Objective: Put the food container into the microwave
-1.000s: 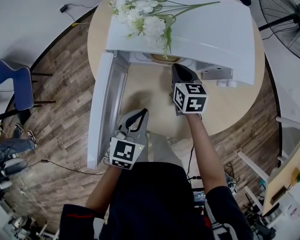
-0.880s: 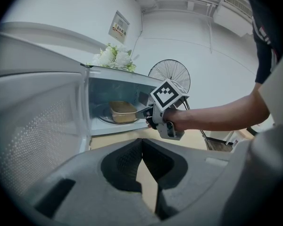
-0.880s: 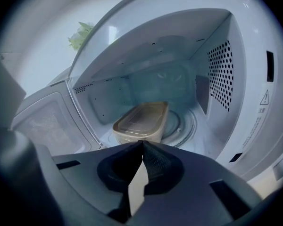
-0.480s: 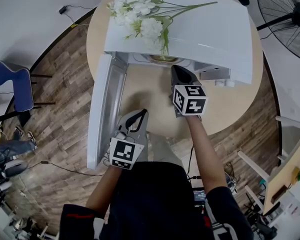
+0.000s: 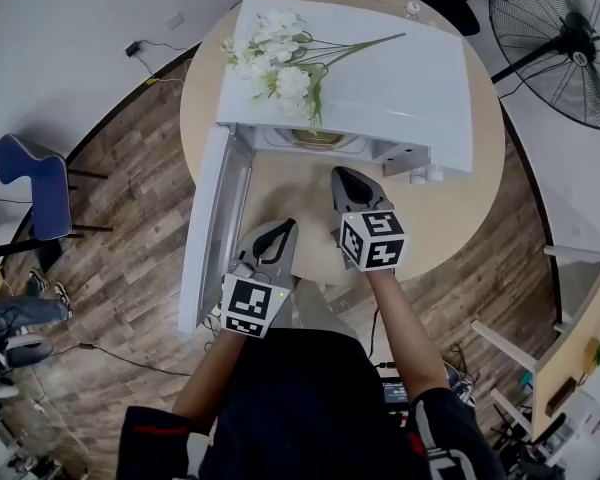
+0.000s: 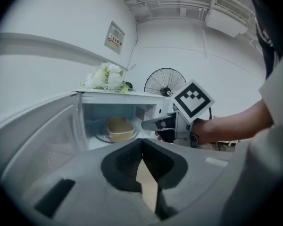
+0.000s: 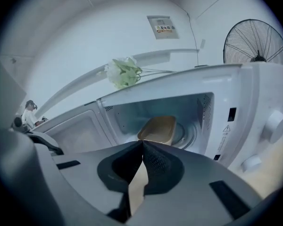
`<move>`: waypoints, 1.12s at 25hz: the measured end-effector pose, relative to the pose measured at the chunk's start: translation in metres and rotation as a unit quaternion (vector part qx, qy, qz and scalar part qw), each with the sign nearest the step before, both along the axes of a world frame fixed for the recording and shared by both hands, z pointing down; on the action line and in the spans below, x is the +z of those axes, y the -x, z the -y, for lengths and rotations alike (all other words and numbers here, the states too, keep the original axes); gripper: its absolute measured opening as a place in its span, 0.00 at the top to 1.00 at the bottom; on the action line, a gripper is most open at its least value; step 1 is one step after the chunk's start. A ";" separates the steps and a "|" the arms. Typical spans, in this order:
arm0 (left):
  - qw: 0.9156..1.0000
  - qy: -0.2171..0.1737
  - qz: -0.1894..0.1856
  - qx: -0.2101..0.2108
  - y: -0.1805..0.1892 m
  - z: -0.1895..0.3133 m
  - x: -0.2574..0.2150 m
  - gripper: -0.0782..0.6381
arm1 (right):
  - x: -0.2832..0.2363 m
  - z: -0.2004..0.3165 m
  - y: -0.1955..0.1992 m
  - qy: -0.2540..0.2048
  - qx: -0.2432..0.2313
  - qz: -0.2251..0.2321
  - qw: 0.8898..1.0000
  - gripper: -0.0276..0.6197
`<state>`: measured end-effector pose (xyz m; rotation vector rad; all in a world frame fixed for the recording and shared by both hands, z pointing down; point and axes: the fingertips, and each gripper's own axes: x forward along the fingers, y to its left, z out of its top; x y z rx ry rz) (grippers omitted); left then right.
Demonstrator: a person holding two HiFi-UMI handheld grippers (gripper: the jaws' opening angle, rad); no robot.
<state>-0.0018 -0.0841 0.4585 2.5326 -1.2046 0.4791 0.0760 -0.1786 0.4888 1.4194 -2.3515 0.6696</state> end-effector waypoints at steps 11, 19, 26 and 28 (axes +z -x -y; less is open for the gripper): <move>0.997 -0.078 -0.020 -0.008 -0.002 0.021 -0.081 0.87 | -0.113 -0.024 -0.009 -0.101 -0.006 0.012 0.995 0.94; 0.991 -0.133 -0.016 -0.032 0.018 0.026 -0.135 0.87 | -0.182 -0.040 -0.010 -0.169 -0.022 0.010 0.985 0.94; 0.985 -0.166 -0.015 -0.040 0.025 0.029 -0.167 0.87 | -0.219 -0.048 -0.004 -0.212 -0.029 0.013 0.977 0.94; 0.983 -0.177 -0.015 -0.041 0.027 0.028 -0.175 0.87 | -0.224 -0.050 -0.003 -0.220 -0.027 0.014 0.975 0.94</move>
